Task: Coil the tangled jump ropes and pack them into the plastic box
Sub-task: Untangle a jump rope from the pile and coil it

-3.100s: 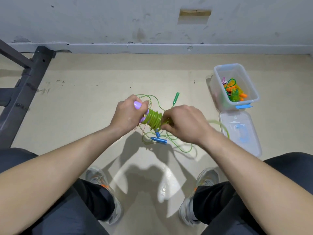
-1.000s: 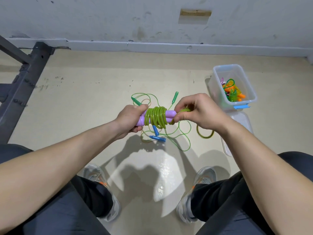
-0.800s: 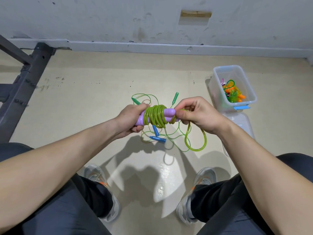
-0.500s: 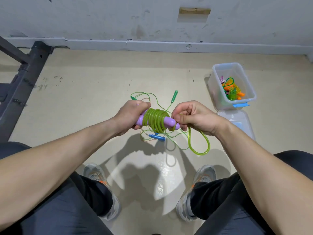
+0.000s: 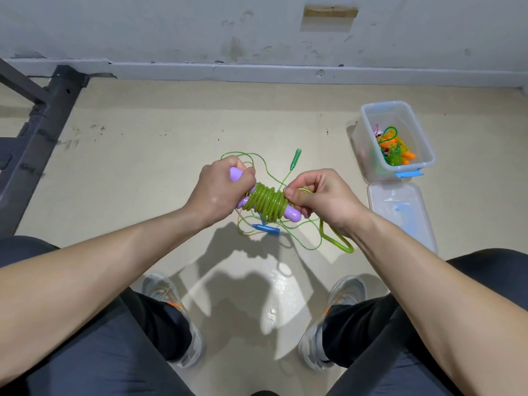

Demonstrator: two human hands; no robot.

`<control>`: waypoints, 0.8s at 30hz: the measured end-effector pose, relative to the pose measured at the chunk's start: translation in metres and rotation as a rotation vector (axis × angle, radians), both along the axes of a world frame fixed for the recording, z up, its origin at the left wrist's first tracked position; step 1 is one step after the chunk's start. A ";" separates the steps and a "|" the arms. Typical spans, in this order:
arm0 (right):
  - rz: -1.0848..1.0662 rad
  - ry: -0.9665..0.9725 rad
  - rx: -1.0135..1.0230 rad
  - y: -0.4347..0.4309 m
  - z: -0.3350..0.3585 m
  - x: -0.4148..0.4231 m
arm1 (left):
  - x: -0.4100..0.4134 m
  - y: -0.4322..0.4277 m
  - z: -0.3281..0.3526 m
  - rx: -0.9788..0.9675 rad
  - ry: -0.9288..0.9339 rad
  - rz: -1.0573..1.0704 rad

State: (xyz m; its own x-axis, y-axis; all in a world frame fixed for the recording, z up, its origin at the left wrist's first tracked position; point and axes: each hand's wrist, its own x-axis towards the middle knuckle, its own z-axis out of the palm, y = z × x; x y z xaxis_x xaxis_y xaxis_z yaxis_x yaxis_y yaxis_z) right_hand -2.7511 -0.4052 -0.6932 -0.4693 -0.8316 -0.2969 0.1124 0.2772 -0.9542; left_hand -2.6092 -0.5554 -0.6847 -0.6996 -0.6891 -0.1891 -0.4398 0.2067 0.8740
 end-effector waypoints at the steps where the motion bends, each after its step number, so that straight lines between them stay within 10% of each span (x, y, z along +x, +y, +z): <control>1: -0.024 0.018 -0.004 -0.001 0.000 0.001 | 0.000 0.000 -0.001 -0.011 0.001 0.002; 7: 0.112 0.110 0.234 -0.003 0.010 -0.001 | 0.003 -0.006 -0.009 -0.294 -0.027 -0.140; 16: 0.297 -0.497 0.404 -0.006 0.020 -0.001 | 0.008 -0.018 -0.015 -0.770 0.065 -0.388; 24: 0.410 -0.561 0.037 -0.003 0.017 -0.002 | 0.010 -0.021 0.003 -0.406 0.072 -0.257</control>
